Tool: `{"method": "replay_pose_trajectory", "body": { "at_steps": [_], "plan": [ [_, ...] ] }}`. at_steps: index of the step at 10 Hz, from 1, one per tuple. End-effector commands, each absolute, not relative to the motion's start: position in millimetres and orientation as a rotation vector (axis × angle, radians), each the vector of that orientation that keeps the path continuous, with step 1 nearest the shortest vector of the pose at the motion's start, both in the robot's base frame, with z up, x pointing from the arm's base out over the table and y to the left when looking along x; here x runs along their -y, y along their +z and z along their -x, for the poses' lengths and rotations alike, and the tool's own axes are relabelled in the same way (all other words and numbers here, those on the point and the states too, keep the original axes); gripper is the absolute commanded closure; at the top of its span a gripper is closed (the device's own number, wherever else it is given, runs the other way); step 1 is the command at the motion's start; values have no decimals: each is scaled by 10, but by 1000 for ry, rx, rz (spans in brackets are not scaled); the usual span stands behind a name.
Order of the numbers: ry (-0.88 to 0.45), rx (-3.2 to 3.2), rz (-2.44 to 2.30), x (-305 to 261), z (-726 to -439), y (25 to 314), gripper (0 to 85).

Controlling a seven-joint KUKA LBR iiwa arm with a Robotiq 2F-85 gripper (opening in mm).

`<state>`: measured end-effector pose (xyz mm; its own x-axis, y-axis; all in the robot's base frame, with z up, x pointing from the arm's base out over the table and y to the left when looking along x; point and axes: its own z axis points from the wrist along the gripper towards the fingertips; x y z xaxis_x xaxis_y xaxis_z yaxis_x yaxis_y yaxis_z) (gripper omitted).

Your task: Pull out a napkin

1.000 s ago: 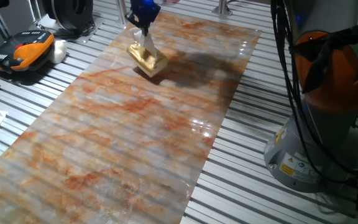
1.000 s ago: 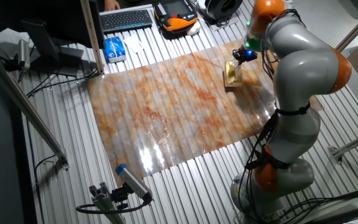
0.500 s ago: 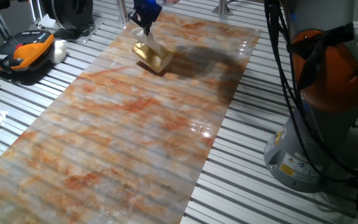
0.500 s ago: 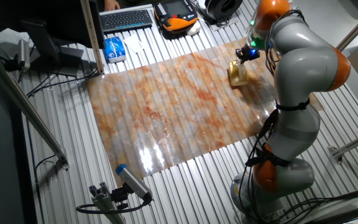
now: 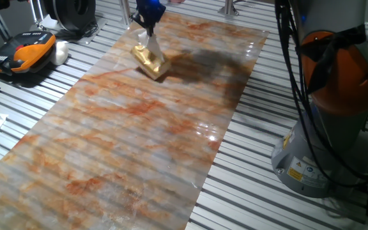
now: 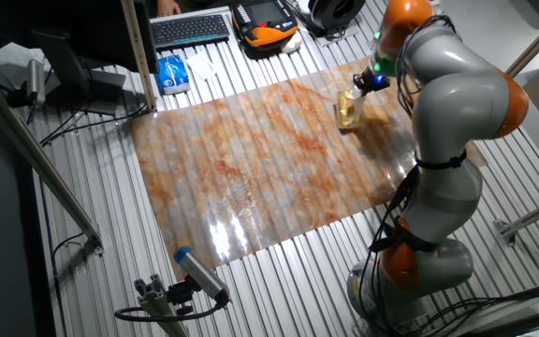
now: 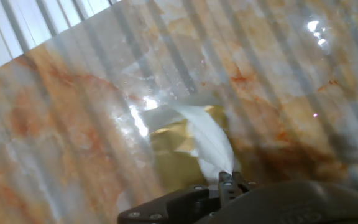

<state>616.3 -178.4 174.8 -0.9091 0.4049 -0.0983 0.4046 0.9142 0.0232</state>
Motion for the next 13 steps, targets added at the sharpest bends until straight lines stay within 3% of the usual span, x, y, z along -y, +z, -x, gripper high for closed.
{"method": "replay_pose_trajectory", "body": {
  "at_steps": [1,4,7,10,12,13],
  "plan": [
    [-9,-2957,-626,1764,-6133,1607,850],
    [9,-2998,-669,1708,-6131,1976,850],
    [5,-2983,-651,1736,-6115,1813,850],
    [29,-3011,-640,1812,-6128,2072,850],
    [21,-2961,-589,1894,-6101,1575,850],
    [51,-2960,-592,1905,-6099,1594,850]
  ]
}}
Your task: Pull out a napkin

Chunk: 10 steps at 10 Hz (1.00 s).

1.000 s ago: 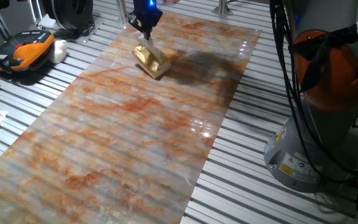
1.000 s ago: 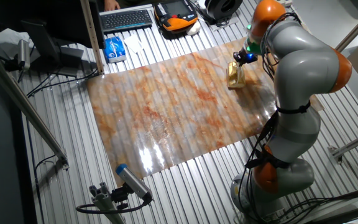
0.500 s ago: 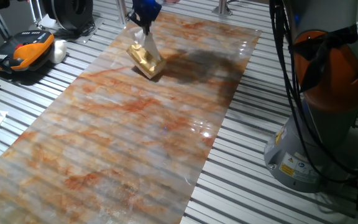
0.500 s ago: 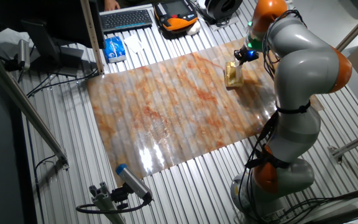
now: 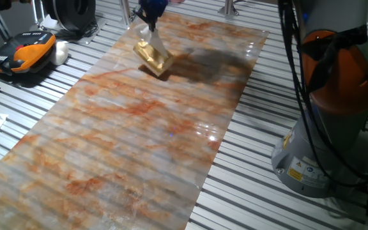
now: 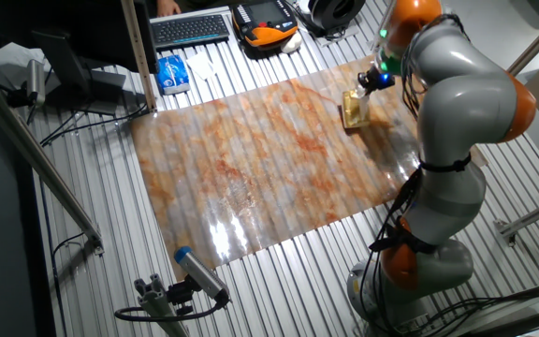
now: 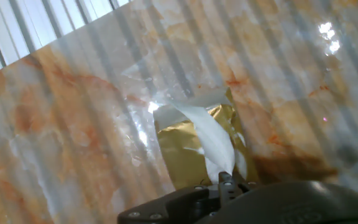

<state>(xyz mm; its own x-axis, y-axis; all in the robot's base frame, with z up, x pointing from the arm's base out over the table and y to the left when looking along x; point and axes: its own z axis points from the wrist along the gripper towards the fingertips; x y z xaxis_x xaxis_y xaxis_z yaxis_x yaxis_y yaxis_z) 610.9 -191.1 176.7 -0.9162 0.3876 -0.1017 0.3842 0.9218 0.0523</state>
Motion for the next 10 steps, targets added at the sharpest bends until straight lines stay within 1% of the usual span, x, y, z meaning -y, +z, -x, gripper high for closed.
{"method": "replay_pose_trajectory", "body": {
  "at_steps": [1,3,6,7,9,10],
  "plan": [
    [57,-2991,-600,1900,-6132,1780,850],
    [23,-2954,-581,1941,-6080,1595,850],
    [10,-2986,-610,1874,-6064,1943,850],
    [-15,-2990,-617,1852,-6074,2033,850],
    [-14,-3021,-626,1865,-6112,2394,850],
    [-18,-3031,-624,1872,-6127,2502,850]
  ]
}}
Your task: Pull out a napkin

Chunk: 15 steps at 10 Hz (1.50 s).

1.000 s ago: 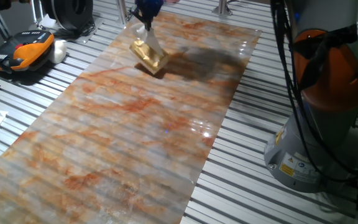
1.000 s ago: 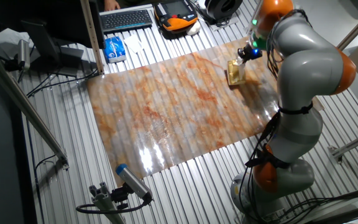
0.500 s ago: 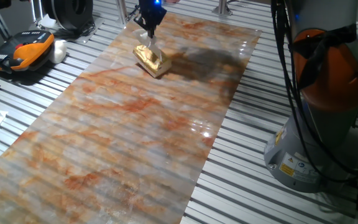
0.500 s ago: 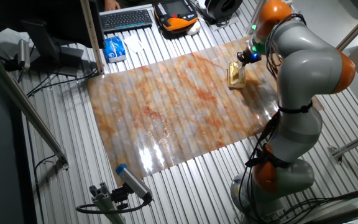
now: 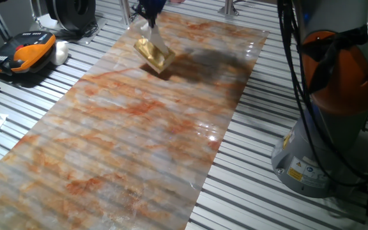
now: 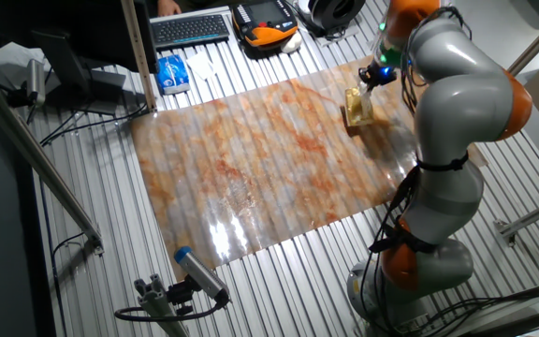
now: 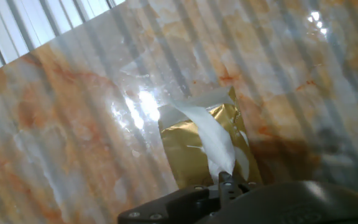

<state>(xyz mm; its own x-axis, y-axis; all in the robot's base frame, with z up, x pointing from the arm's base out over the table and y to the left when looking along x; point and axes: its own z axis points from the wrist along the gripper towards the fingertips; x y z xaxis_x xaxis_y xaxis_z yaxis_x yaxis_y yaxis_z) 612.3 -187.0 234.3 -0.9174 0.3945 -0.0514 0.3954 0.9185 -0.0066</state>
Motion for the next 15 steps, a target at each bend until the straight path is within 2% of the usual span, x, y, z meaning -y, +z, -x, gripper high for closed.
{"method": "replay_pose_trajectory", "body": {
  "at_steps": [1,4,5,7,10,12,15],
  "plan": [
    [-26,-3022,-620,1863,-6123,2404,850],
    [-26,-2948,-594,1856,-6091,1685,850],
    [-23,-2933,-583,1865,-6068,1575,850],
    [-24,-2951,-588,1869,-6096,1747,850],
    [-35,-3002,-611,1827,-6123,2300,850],
    [-35,-3002,-618,1775,-6104,2311,850],
    [-30,-2974,-588,1829,-6067,2026,850]
  ]
}}
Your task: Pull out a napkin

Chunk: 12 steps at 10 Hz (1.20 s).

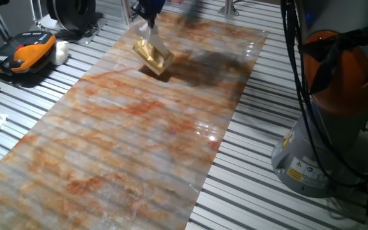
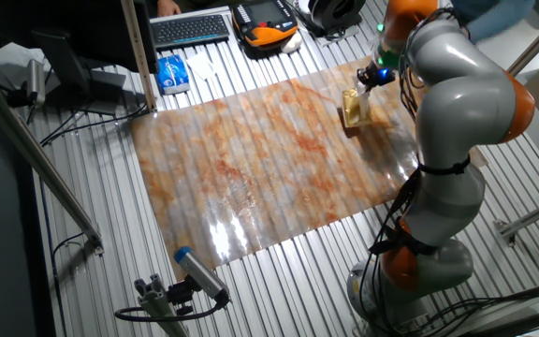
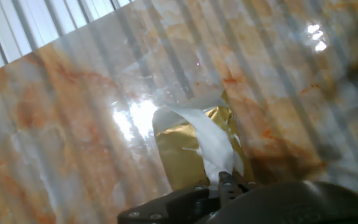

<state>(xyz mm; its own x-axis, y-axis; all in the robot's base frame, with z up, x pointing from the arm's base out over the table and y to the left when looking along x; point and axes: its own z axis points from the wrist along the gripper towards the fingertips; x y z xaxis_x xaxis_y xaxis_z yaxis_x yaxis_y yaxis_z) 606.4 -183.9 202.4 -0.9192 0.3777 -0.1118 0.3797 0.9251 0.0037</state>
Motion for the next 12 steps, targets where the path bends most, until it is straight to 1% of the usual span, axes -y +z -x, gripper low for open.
{"method": "replay_pose_trajectory", "body": {
  "at_steps": [1,5,8,12],
  "plan": [
    [-23,-2971,-578,1861,-6063,1995,850],
    [-32,-2966,-563,1942,-6056,1978,850],
    [2,-2976,-544,2068,-6059,2085,850],
    [-22,-2992,-599,1937,-6115,2332,850]
  ]
}}
